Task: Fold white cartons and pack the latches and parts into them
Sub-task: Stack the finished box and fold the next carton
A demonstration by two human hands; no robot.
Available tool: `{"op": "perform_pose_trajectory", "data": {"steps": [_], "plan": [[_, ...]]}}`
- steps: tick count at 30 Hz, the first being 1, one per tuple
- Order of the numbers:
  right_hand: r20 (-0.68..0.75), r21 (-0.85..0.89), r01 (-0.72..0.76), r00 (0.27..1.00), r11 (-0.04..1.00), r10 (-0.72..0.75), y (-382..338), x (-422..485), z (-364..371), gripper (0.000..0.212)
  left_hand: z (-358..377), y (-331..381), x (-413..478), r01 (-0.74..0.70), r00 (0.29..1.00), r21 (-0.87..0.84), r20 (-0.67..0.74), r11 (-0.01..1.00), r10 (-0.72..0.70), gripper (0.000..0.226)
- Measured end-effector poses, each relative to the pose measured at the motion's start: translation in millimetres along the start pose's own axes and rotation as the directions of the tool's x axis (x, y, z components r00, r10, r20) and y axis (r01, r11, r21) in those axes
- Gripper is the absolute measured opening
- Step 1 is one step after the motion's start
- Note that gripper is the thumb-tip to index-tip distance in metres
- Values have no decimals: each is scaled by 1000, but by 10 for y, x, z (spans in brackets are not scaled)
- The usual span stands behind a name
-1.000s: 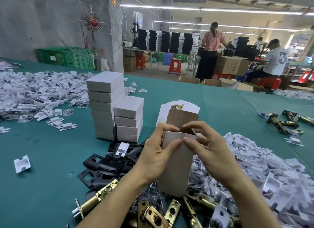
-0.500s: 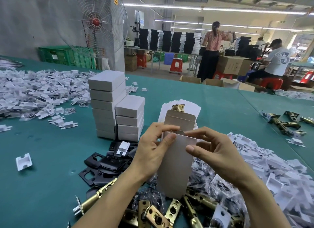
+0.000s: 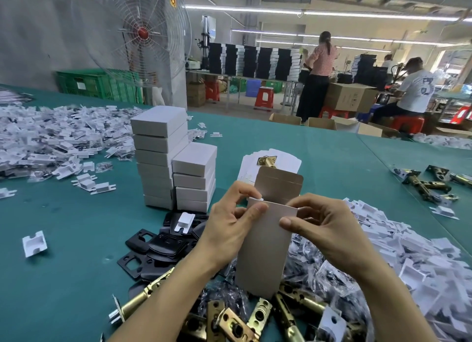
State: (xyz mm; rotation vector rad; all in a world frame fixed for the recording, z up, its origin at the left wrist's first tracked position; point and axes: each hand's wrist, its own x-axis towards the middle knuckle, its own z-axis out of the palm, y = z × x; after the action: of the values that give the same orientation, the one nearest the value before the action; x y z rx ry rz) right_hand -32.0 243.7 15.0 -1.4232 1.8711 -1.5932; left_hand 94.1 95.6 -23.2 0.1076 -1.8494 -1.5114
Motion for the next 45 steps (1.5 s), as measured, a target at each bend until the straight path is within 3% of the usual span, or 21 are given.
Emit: {"op": "perform_pose_trajectory", "data": {"steps": [4, 8, 9, 12, 16, 19, 22, 26, 31, 39, 45], "plan": [[-2, -45, 45, 999, 998, -45, -6, 2, 2, 29, 26, -15, -17, -18, 1000, 57, -2, 998, 18, 19], [-17, 0, 137, 990, 991, -137, -23, 14, 24, 80, 36, 1, -7, -21, 999, 78, -26, 997, 24, 22], [-11, 0, 142, 990, 990, -142, -21, 12, 23, 85, 36, 11, -9, -25, 999, 98, -32, 995, 28, 20], [-15, -91, 132, 991, 987, -134, -50, 9, 28, 60, 43, 31, -36, 18, 1000, 169, 7, 985, -19, 17], [-38, -57, 108, 993, 993, -110, -97, -2, 38, 18, 100, 57, -109, 58, 993, 487, 64, 872, -102, 82], [-49, 10, 104, 993, 995, -103, -133, 2, 61, 20, 181, 44, -133, 49, 996, 601, 27, 798, -81, 106], [-76, -37, 102, 992, 994, -105, -146, 11, 95, 14, 226, 37, -133, 52, 998, 640, -52, 767, -25, 102], [-125, -4, 74, 989, 997, -74, -141, 21, 133, 8, 211, 43, -111, 67, 994, 586, -105, 807, -7, 94], [-145, 57, 36, 989, 998, -28, -169, 27, 179, 17, 174, 60, -106, 79, 988, 599, -151, 797, 15, 86], [-224, 163, 26, 975, 986, 11, -205, 25, 150, 23, 151, 88, -117, -32, 985, 671, -103, 741, 136, 98], [-270, 123, 8, 962, 992, 26, -264, 14, 159, 22, 157, 108, -120, -58, 985, 683, -82, 729, 155, 99]]}}
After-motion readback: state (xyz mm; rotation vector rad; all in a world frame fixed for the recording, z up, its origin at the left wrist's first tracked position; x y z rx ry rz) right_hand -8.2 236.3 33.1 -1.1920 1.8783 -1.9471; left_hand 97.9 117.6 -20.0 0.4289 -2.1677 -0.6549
